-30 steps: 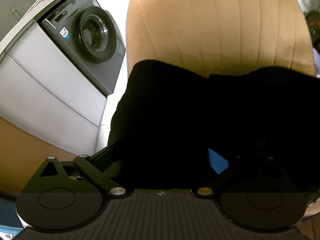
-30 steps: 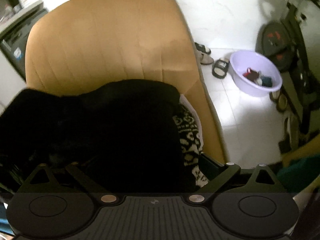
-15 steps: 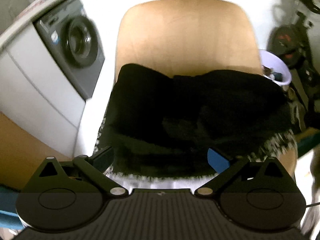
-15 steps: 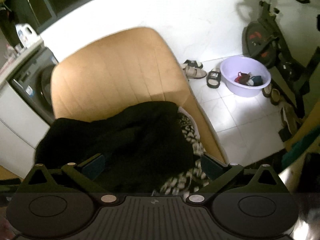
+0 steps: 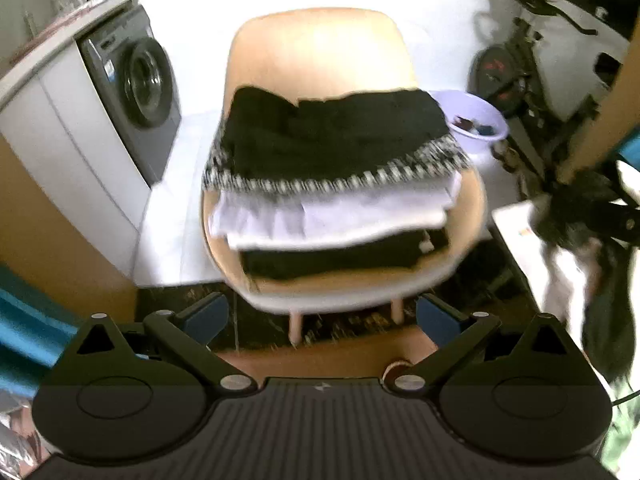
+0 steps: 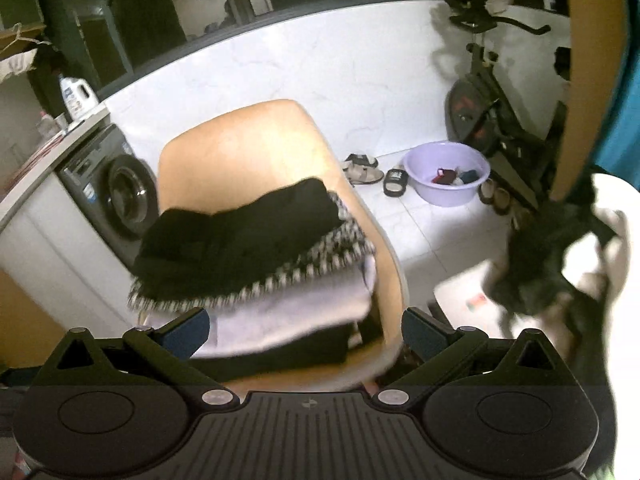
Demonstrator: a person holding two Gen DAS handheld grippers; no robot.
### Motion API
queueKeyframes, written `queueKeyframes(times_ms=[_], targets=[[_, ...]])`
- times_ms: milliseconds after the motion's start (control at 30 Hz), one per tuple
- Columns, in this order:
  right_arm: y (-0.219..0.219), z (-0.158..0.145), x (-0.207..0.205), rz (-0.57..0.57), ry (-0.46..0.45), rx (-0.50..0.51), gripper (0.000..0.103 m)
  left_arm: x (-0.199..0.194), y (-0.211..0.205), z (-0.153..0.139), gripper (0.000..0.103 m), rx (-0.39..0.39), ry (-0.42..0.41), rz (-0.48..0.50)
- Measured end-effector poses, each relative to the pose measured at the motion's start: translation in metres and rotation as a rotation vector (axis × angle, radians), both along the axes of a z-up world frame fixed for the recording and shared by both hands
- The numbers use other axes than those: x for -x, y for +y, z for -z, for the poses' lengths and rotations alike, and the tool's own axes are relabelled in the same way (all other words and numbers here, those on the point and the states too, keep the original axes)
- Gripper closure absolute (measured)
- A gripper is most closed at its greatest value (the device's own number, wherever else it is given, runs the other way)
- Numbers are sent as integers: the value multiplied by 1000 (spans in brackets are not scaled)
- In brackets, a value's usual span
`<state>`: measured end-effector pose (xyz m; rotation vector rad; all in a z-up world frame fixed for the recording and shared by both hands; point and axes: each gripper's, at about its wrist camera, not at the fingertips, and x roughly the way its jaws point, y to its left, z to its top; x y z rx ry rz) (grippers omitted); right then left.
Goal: Fold clothes
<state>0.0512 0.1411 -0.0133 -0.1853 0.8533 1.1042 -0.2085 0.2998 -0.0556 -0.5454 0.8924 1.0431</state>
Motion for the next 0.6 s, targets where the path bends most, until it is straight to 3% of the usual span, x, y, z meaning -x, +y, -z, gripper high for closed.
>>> queueKeyframes(times_ms=[267,600], targets=[[-108,-17,68,-1,-3,63,1,41,-94,-10,1,74,-52,-12],[-162,-22,103,44,-32,76,1,65,-151,-8,1,74,-63,-61]])
